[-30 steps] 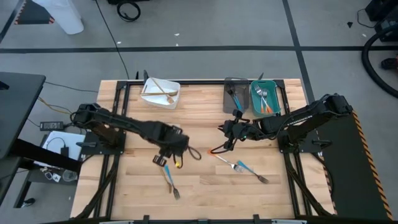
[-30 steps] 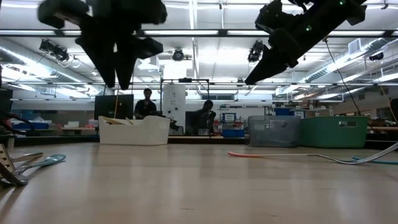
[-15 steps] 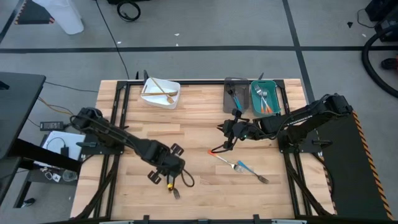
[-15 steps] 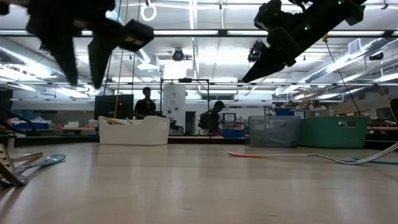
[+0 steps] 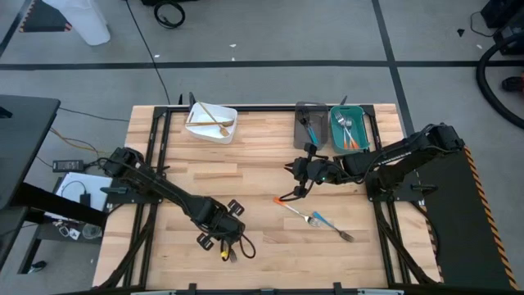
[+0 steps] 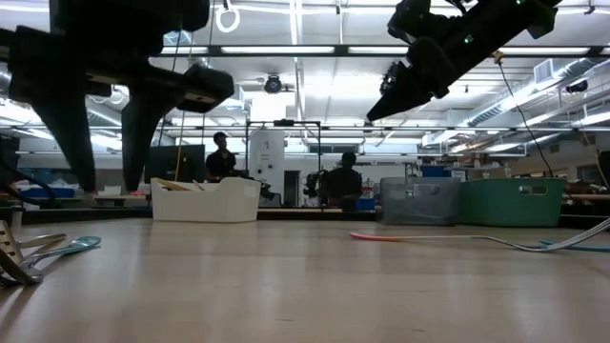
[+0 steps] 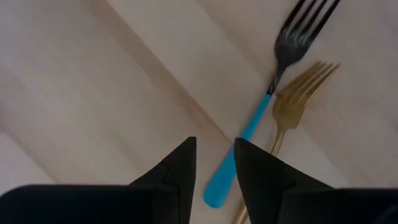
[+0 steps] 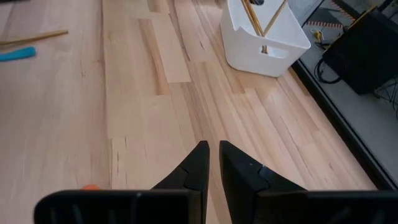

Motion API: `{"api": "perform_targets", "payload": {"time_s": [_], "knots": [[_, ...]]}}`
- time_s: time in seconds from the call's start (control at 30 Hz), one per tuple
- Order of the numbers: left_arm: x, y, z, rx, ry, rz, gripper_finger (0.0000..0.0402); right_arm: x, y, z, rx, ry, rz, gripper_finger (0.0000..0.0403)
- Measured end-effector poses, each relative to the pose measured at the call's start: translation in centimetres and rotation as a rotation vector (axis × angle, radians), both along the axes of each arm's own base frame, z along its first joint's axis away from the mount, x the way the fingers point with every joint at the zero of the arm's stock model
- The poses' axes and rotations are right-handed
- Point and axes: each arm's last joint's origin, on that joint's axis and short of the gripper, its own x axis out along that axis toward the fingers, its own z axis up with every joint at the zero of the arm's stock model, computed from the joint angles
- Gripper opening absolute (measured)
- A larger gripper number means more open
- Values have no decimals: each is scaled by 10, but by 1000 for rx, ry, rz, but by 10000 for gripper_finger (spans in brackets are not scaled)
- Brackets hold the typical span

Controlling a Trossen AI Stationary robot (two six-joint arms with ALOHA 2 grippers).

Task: Sort silverware by color (type)
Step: Put the left blue fork into the black bin

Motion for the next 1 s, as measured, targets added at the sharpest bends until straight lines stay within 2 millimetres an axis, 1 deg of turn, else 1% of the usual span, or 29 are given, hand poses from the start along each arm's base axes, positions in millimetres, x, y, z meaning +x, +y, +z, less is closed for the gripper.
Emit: {"api": "perform_targets", "payload": {"time_s": [0.33,0.43,0.53,0.73,0.8,0.9,1.0], "knots": [[-1,-12,-24,22,79,-64,116,0,0,0,-7,-2,6,48],[-3,-16,-29,41,89,-102,116,0,0,1,-7,-3,6,48],[-4,-18,-29,56,87,-114,116,0,0,1,-5,-4,5,48],[-3,-18,-30,63,74,-112,116,1,0,1,0,-10,10,48],[-3,-16,-33,47,64,-108,116,1,0,1,1,-13,10,48],[-7,-13,-40,49,86,-109,116,1,0,1,1,-13,10,48],[-9,-12,-42,55,75,-121,116,1,0,1,1,-13,11,48]]}}
